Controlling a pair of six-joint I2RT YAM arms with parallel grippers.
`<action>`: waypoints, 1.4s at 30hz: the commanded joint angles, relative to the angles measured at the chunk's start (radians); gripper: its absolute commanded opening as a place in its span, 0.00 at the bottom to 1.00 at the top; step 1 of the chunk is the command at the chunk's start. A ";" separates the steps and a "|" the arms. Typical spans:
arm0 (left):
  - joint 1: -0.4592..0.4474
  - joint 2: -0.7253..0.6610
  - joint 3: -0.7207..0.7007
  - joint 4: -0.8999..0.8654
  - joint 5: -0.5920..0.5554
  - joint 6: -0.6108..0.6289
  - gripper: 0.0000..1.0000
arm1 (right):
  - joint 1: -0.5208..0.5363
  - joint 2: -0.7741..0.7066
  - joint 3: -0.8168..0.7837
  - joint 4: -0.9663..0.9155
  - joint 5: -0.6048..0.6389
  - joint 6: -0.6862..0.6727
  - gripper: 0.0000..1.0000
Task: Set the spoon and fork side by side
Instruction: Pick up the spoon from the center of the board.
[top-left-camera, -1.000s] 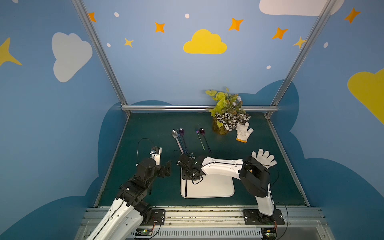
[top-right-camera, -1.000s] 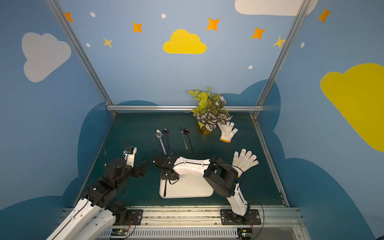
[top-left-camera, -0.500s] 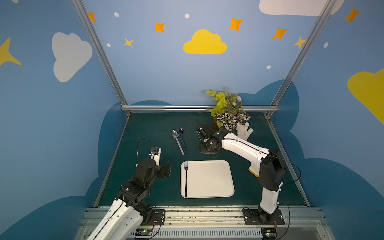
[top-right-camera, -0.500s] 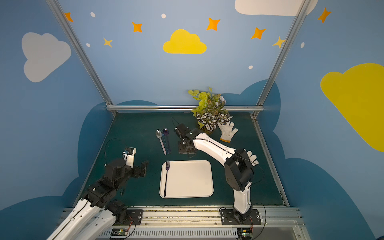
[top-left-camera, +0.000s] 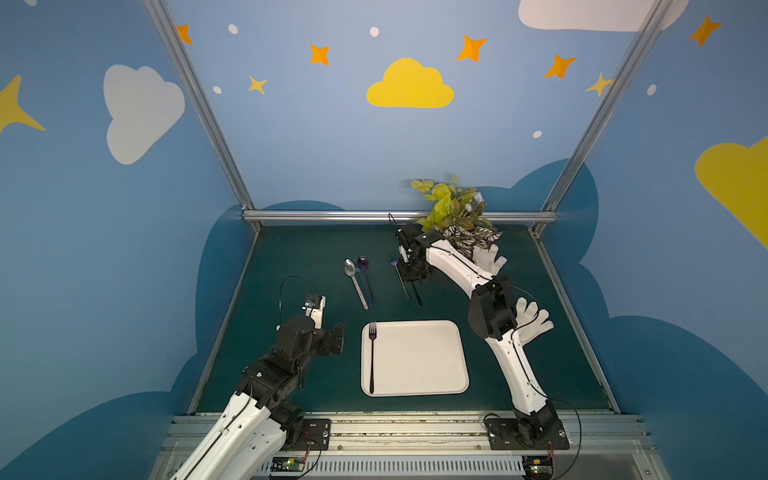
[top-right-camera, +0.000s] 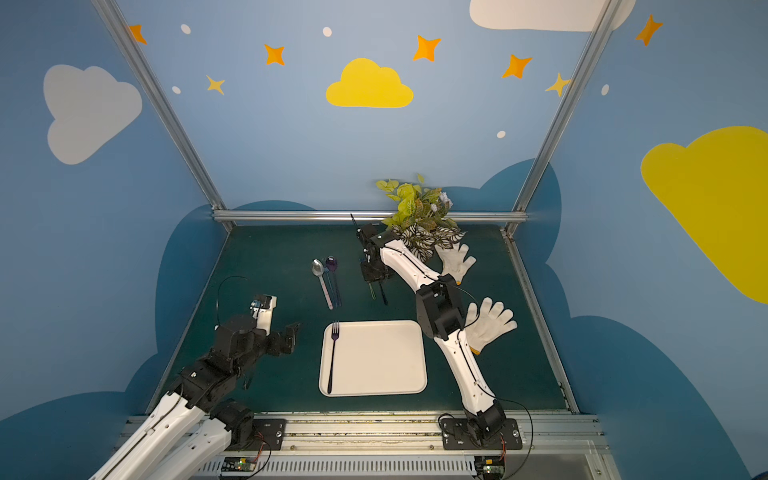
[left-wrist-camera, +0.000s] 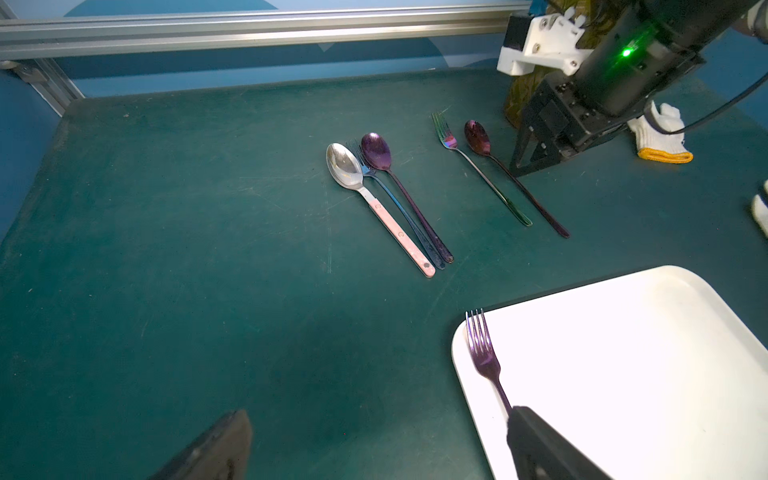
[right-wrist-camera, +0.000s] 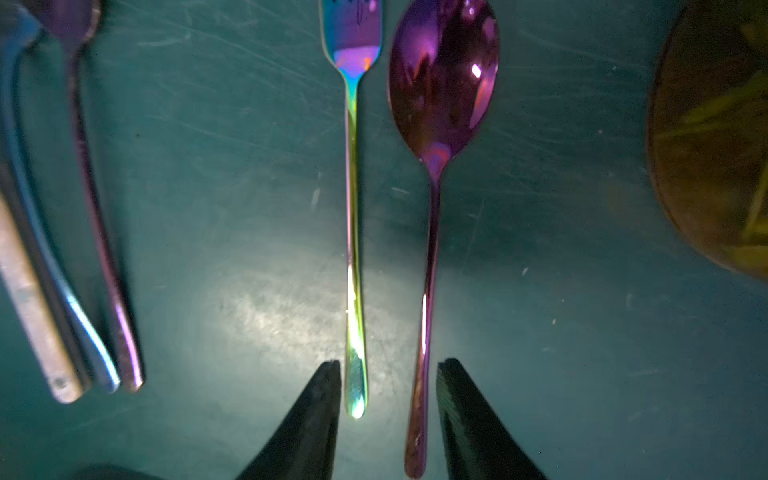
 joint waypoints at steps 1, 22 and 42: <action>-0.002 0.008 -0.010 0.033 0.000 0.007 1.00 | -0.032 0.033 0.076 -0.050 0.005 -0.046 0.42; 0.008 0.055 -0.010 0.040 -0.020 0.030 1.00 | -0.053 0.130 0.088 0.084 -0.107 -0.080 0.34; 0.018 0.020 -0.010 0.036 -0.015 0.027 1.00 | -0.012 0.091 0.090 0.021 0.042 -0.148 0.00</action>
